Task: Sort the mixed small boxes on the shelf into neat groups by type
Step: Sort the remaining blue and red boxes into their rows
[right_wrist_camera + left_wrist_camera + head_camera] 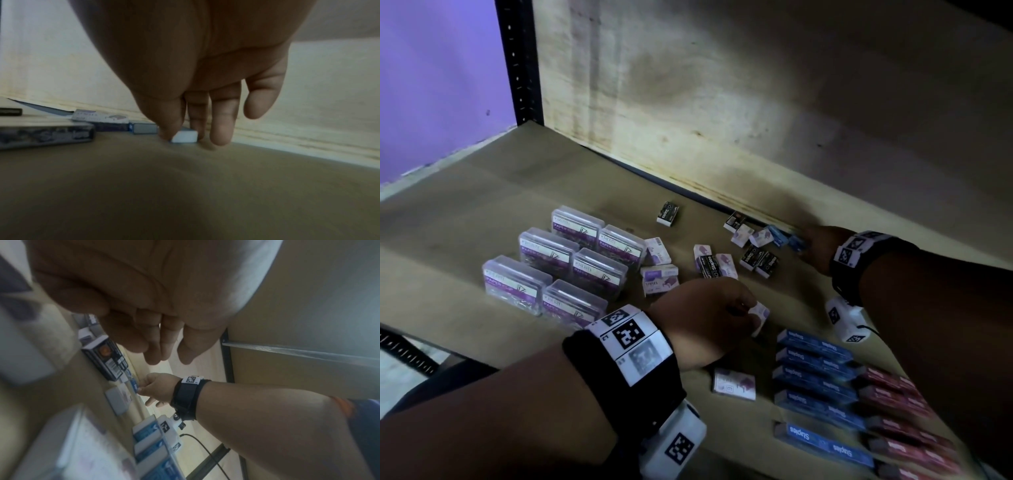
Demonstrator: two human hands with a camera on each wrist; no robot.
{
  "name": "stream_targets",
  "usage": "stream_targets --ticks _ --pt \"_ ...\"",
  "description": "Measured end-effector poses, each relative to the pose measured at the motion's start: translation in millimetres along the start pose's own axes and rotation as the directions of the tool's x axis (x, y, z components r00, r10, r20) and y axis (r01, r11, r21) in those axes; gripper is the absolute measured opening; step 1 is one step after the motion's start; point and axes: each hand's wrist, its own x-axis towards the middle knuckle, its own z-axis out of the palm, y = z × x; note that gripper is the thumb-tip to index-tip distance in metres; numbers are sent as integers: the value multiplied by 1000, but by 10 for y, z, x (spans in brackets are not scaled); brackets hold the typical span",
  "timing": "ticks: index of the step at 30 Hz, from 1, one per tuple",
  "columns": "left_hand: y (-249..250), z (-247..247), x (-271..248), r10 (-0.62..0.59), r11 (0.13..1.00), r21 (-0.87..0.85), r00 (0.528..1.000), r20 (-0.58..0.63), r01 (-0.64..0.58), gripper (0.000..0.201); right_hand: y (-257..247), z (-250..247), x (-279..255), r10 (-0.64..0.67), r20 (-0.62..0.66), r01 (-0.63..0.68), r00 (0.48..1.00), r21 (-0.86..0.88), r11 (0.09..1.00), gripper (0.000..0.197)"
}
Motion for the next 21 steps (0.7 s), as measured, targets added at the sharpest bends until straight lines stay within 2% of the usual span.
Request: stream_targets --ticks 4,7,9,12,15,17,21 --pt "-1 -31 -8 20 1000 9 1000 13 -21 26 -5 15 3 10 -25 -9 1000 21 1000 50" --pt "6 -39 -10 43 999 20 999 17 -43 26 -51 -27 -57 53 -91 -47 994 60 997 37" --pt "7 -31 -10 48 999 8 999 2 -48 27 -48 -75 -79 42 -50 -40 998 45 998 27" --pt "24 -19 -15 43 999 4 999 -15 -43 43 -55 -141 -137 30 97 -30 995 0 1000 35" --pt "56 -21 -20 38 999 17 999 -27 -38 52 -92 -204 -226 5 29 -5 1000 0 1000 33" --pt "78 -23 -21 40 998 39 999 -15 -40 48 -94 -266 -303 -5 1 5 1000 16 1000 29" --pt "109 -12 -52 57 995 79 998 10 -58 29 -36 -402 -496 12 -24 -10 1000 83 997 30"
